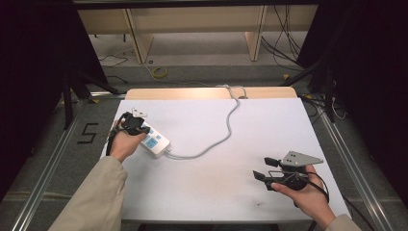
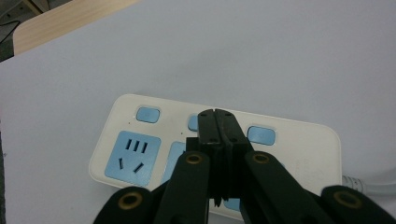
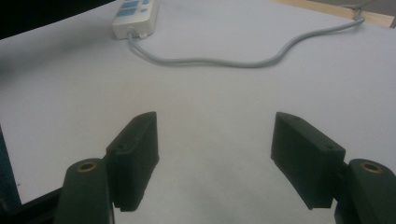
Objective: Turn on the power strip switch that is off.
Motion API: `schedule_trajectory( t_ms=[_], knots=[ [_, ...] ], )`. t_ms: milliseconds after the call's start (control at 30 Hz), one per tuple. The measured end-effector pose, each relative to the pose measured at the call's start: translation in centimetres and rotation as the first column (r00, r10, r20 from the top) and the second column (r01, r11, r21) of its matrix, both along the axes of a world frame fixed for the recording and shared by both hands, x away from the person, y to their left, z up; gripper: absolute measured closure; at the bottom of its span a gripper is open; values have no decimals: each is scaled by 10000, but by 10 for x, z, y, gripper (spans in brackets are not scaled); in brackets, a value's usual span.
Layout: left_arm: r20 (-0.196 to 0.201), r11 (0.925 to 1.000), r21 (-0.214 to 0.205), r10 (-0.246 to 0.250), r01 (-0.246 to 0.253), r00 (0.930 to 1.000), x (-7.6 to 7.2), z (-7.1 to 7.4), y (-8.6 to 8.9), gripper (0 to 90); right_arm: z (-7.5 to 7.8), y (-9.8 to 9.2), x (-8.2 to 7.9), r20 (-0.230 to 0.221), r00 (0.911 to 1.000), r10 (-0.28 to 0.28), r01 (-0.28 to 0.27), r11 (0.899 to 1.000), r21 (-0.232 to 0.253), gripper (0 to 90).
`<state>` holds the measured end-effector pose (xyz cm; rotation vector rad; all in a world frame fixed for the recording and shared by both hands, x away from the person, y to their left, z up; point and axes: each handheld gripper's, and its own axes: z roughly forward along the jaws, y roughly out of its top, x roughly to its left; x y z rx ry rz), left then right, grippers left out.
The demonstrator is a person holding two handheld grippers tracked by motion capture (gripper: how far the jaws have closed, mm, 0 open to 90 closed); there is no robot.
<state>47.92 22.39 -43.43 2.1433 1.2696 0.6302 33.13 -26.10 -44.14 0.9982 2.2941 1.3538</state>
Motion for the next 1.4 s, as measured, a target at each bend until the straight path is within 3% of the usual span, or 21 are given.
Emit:
schedule_trajectory(
  t_ms=[1400],
  knots=[
    [-412,9992,373,138,-122,9991,24,-4,-5,898,0,0,0,-17,10000,-23,23,10000,28,323]
  ],
)
